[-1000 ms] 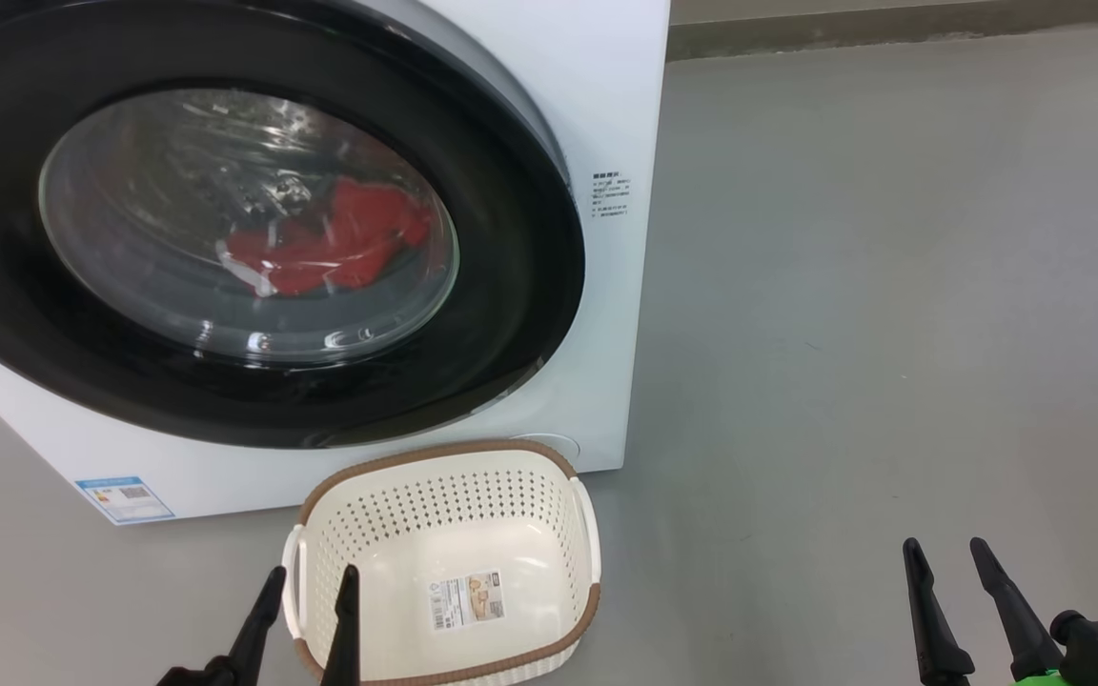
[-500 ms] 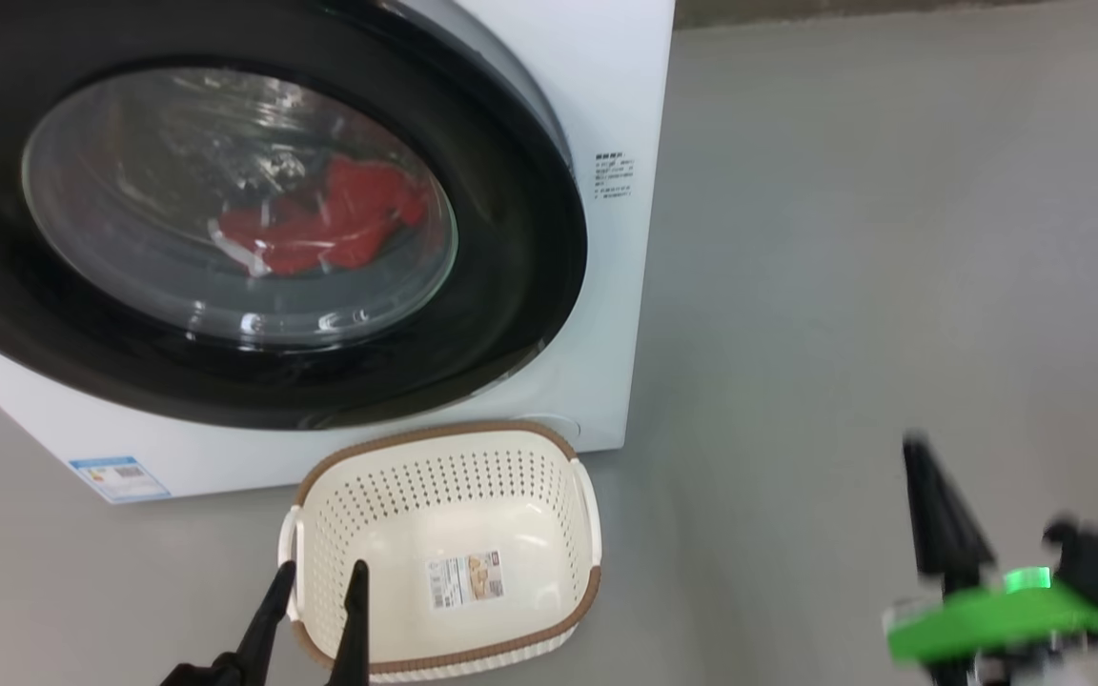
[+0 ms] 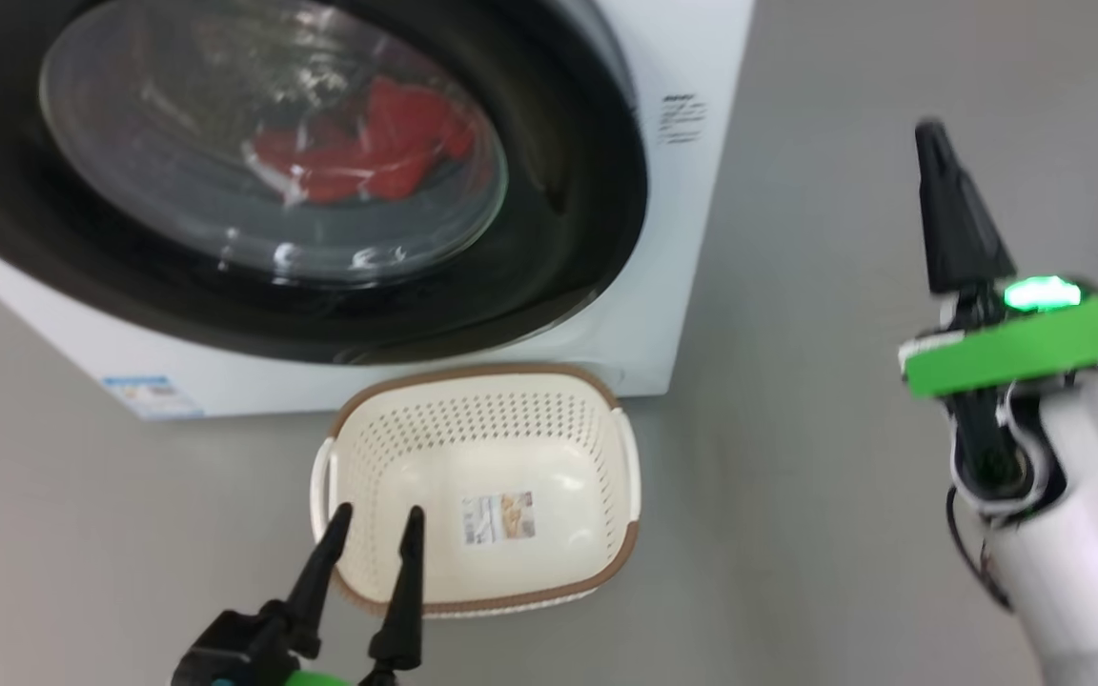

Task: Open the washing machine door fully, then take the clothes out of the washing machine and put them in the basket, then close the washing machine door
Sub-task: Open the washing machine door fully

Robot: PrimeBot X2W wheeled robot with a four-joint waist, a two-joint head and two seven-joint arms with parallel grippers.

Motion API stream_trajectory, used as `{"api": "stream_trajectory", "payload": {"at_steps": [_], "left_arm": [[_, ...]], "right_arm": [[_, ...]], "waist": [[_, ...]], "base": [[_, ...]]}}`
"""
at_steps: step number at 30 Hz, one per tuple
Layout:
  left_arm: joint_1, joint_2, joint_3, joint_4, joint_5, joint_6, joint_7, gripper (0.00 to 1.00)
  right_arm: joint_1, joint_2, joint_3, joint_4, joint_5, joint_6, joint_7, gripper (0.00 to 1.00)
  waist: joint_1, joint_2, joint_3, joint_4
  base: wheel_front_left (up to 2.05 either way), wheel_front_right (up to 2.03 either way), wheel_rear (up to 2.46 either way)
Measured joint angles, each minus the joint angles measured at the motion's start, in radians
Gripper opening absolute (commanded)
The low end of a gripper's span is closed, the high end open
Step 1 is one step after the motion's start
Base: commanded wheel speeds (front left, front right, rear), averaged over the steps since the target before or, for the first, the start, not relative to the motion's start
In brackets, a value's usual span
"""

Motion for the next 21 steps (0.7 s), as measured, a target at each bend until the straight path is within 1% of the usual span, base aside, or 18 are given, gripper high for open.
{"api": "stream_trajectory", "payload": {"at_steps": [3, 5, 8, 12, 14, 16, 21], "left_arm": [[-0.02, 0.0, -0.026, -0.002, -0.015, 0.005, 0.0, 1.0], [-0.038, 0.0, -0.045, -0.004, -0.026, 0.013, 0.0, 1.0], [-0.061, 0.0, -0.065, -0.01, -0.04, 0.021, 0.0, 1.0], [-0.086, -0.001, -0.084, -0.013, -0.054, 0.025, 0.0, 1.0], [-0.1, -0.001, -0.088, -0.014, -0.061, 0.032, 0.0, 1.0], [-0.104, -0.001, -0.094, -0.016, -0.068, 0.034, 0.0, 1.0], [-0.122, -0.001, -0.109, -0.016, -0.086, 0.036, 0.0, 1.0]], "right_arm": [[-0.067, -0.047, 0.057, 0.019, 0.049, 0.0, 0.0, 0.0], [-0.108, -0.082, 0.099, 0.029, 0.101, 0.0, 0.0, 0.0], [-0.164, -0.118, 0.139, 0.035, 0.225, 0.0, 0.006, 0.0], [-0.225, -0.164, 0.188, 0.022, 0.405, 0.0, 0.095, 0.0], [-0.246, -0.196, 0.213, 0.007, 0.476, 0.0, 0.151, 0.0], [-0.263, -0.21, 0.219, -0.002, 0.56, 0.0, 0.213, 0.0], [-0.313, -0.236, 0.233, -0.023, 0.711, 0.0, 0.362, 0.0]], "waist": [[0.0, 0.0, 0.027, 0.023], [0.0, 0.0, 0.047, 0.039], [0.0, 0.0, 0.077, 0.065], [0.0, 0.0, 0.118, 0.097], [0.0, 0.0, 0.137, 0.113], [0.0, 0.0, 0.156, 0.128], [0.0, 0.0, 0.199, 0.158]], "base": [[0.0, 0.0, 0.0], [0.0, 0.0, 0.0], [0.0, 0.0, 0.0], [0.0, 0.0, 0.0], [0.0, 0.0, 0.0], [0.0, 0.0, 0.0], [0.0, 0.0, 0.0]]}}
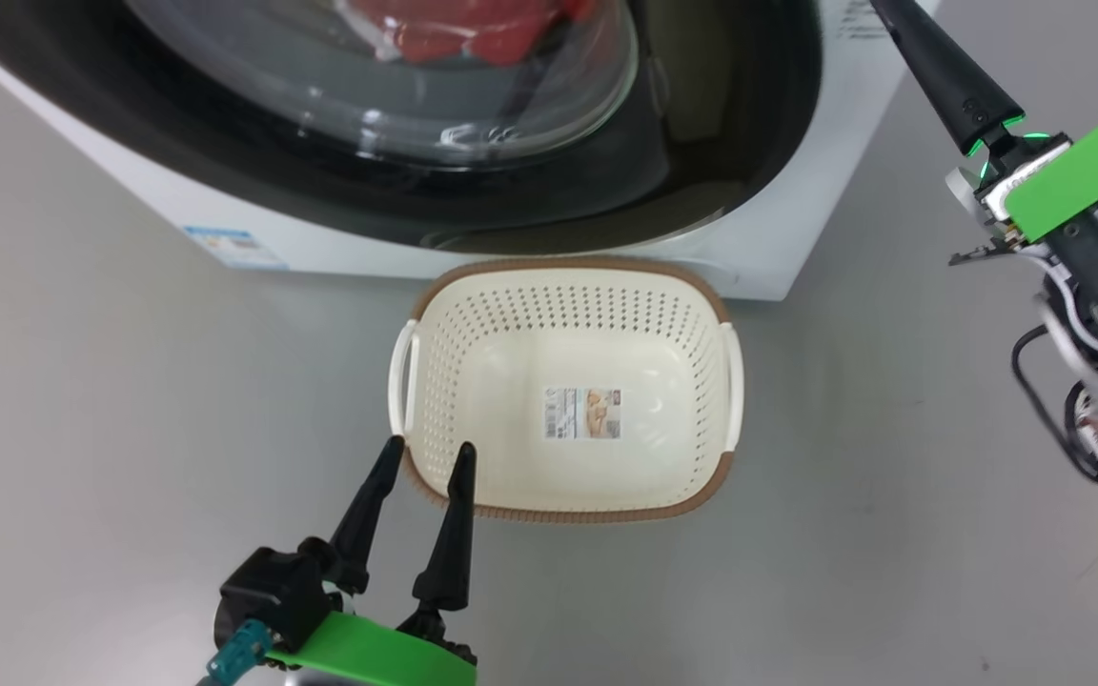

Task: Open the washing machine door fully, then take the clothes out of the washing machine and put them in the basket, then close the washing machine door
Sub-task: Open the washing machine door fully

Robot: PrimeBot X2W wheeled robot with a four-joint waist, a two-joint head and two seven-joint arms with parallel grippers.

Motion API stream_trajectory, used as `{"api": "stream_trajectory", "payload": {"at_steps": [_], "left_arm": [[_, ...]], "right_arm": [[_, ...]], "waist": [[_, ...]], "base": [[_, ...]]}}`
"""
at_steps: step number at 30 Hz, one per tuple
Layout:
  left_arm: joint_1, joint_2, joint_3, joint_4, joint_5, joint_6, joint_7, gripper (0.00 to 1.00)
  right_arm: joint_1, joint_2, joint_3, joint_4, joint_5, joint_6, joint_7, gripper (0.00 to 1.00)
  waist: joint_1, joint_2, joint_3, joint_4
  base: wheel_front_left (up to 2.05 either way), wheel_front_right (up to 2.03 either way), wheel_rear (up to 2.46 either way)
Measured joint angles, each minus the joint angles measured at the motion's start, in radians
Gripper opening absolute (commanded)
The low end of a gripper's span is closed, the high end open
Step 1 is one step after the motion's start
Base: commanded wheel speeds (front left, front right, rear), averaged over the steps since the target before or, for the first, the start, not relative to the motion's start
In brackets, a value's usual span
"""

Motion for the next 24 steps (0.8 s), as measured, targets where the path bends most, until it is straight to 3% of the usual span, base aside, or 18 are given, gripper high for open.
{"api": "stream_trajectory", "payload": {"at_steps": [11, 24], "left_arm": [[-0.025, -0.001, -0.031, -0.004, -0.018, 0.004, 0.0, 1.0], [-0.037, -0.001, -0.049, -0.002, -0.033, 0.004, 0.0, 1.0]], "right_arm": [[-0.094, -0.016, -0.077, 0.077, 0.169, 0.0, 0.242, 0.0], [-0.118, -0.006, -0.124, 0.128, 0.143, 0.0, 0.343, 0.0]], "waist": [[0.0, 0.0, 0.064, 0.046], [0.0, 0.0, 0.086, 0.087]], "base": [[0.0, 0.0, 0.0], [0.0, 0.0, 0.0]]}}
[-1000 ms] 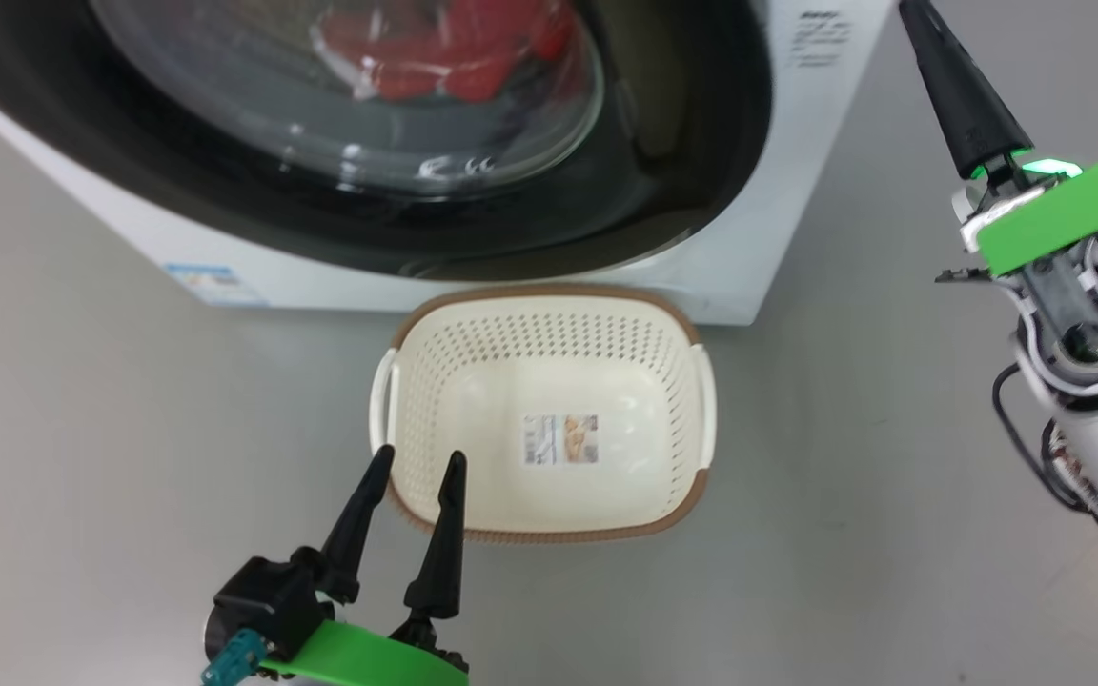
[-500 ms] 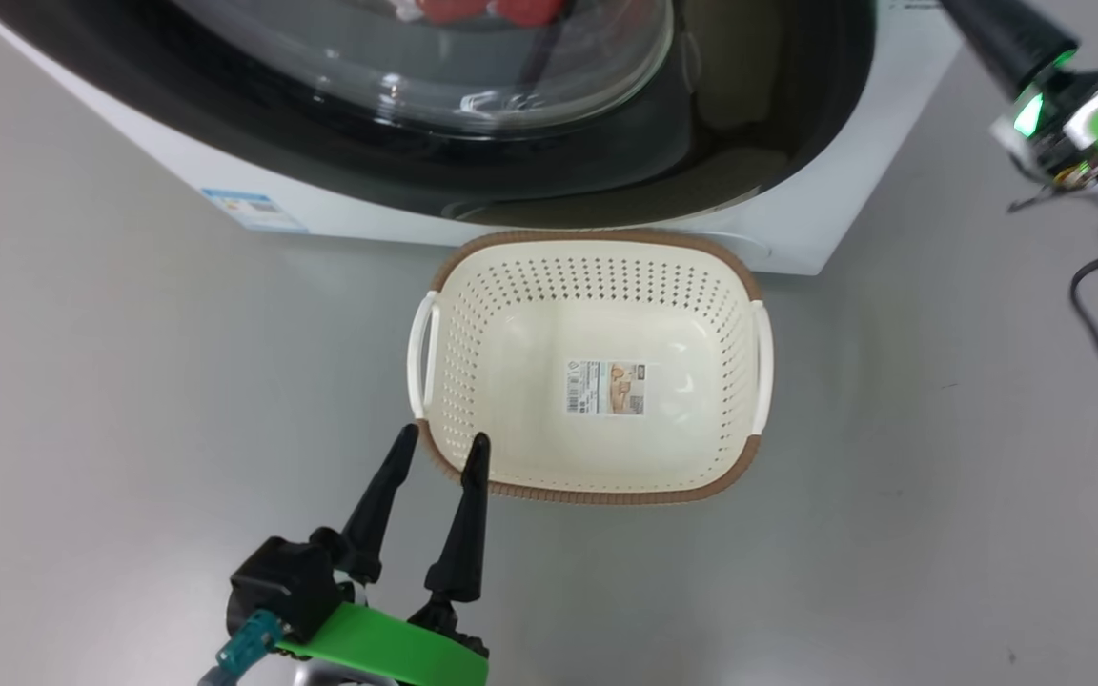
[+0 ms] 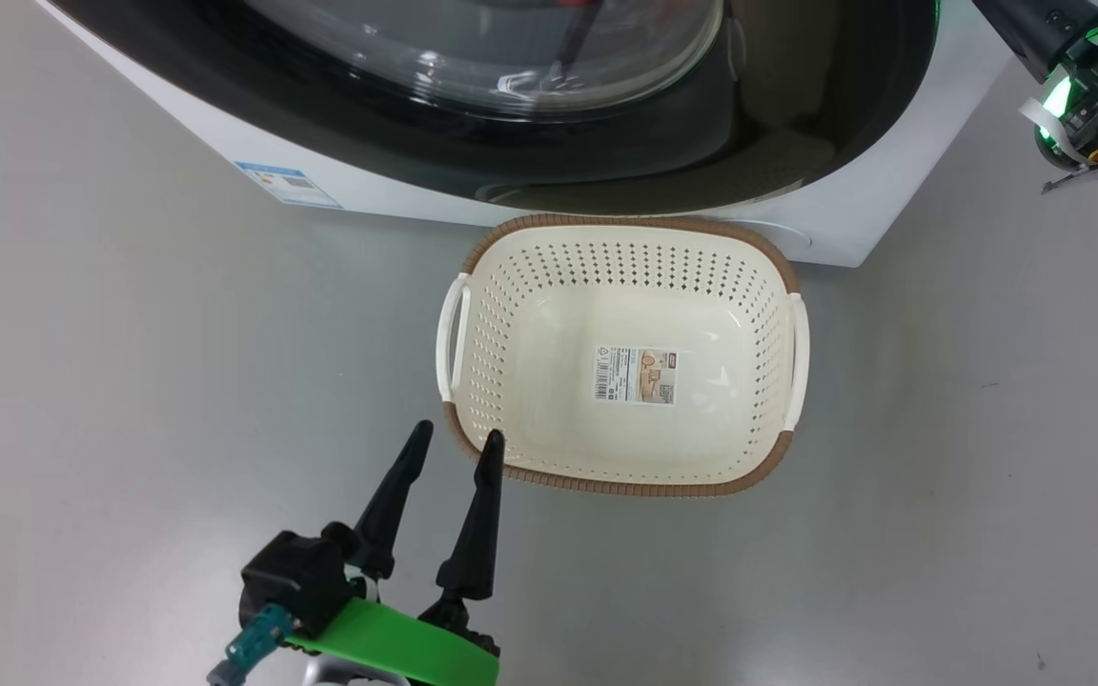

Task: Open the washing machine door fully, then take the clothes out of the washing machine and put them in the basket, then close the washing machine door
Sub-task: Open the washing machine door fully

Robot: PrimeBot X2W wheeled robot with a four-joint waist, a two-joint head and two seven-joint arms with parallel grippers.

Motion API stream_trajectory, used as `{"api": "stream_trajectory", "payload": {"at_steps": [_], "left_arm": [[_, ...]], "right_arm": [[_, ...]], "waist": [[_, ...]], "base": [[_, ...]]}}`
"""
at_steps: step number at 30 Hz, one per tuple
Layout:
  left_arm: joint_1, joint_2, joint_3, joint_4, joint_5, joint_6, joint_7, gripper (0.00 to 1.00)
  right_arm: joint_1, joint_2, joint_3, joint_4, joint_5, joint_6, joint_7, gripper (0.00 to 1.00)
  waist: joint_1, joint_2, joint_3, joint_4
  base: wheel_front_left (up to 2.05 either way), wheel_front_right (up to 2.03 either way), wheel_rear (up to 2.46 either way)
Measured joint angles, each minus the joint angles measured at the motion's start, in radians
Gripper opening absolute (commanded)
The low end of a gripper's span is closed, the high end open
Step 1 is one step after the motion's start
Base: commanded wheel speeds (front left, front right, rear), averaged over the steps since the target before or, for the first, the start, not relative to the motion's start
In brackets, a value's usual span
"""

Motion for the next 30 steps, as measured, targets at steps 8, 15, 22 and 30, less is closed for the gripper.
{"api": "stream_trajectory", "payload": {"at_steps": [8, 15, 22, 30], "left_arm": [[0.0, 0.0, -0.017, 0.0, -0.002, 0.0, 0.0, 1.0], [0.0, 0.0, -0.018, 0.004, -0.002, 0.0, 0.0, 1.0], [0.001, 0.0, -0.014, 0.006, -0.002, -0.001, 0.0, 1.0], [0.002, 0.0, -0.011, 0.01, -0.001, -0.002, 0.0, 1.0]], "right_arm": [[-0.016, 0.017, -0.016, 0.012, -0.043, -0.004, 0.023, 0.0], [-0.006, 0.03, -0.026, 0.004, -0.05, -0.008, 0.045, 0.0], [0.062, 0.053, -0.028, -0.024, -0.06, -0.008, 0.069, 0.0], [0.103, 0.084, -0.022, -0.039, -0.082, -0.008, 0.089, 0.0]], "waist": [[0.0, 0.0, 0.007, 0.008], [0.0, 0.0, -0.012, 0.009], [0.0, 0.0, -0.052, 0.002], [0.0, 0.0, -0.083, -0.007]], "base": [[0.0, 0.0, 0.0], [0.0, 0.0, 0.0], [0.0, 0.0, 0.0], [0.0, 0.0, 0.0]]}}
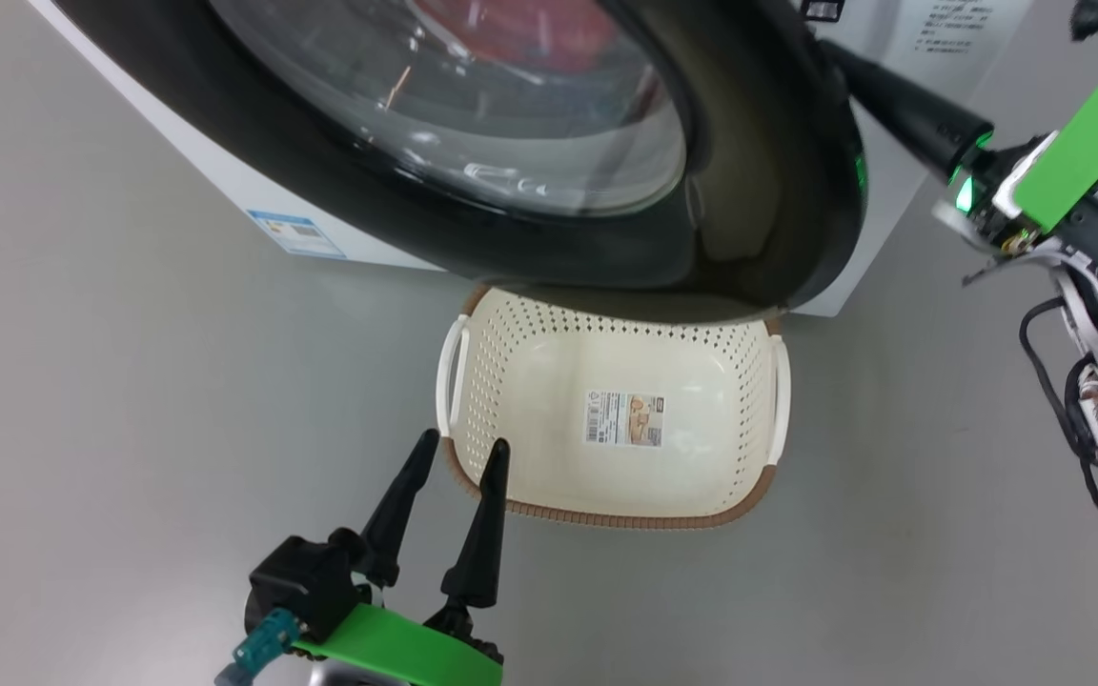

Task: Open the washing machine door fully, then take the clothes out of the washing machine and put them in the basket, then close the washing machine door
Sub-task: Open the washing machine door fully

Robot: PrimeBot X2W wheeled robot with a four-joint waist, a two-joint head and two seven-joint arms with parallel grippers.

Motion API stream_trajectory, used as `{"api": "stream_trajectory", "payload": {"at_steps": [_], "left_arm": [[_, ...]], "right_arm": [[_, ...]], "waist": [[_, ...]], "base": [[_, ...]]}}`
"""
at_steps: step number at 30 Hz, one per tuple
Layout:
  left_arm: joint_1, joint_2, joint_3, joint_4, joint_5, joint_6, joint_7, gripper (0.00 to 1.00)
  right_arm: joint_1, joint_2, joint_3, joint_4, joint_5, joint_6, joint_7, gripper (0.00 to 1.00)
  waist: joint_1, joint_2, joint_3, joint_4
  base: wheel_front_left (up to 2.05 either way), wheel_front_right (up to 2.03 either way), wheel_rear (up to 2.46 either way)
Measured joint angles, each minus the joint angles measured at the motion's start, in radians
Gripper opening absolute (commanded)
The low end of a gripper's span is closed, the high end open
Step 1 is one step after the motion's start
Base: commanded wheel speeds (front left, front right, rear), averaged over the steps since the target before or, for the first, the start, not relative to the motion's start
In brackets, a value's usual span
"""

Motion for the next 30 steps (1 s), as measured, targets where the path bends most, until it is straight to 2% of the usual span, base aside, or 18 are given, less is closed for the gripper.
{"api": "stream_trajectory", "payload": {"at_steps": [15, 30], "left_arm": [[0.028, 0.001, 0.027, 0.008, 0.018, -0.008, 0.0, 1.0], [0.05, 0.001, 0.039, 0.009, 0.018, -0.008, 0.0, 1.0]], "right_arm": [[0.13, 0.056, 0.037, -0.083, -0.015, 0.0, 0.07, 0.0], [0.225, 0.096, 0.092, -0.169, -0.025, 0.0, 0.132, 0.0]], "waist": [[0.0, 0.0, -0.074, -0.021], [0.0, 0.0, -0.101, -0.03]], "base": [[0.0, 0.0, 0.0], [0.0, 0.0, 0.0]]}}
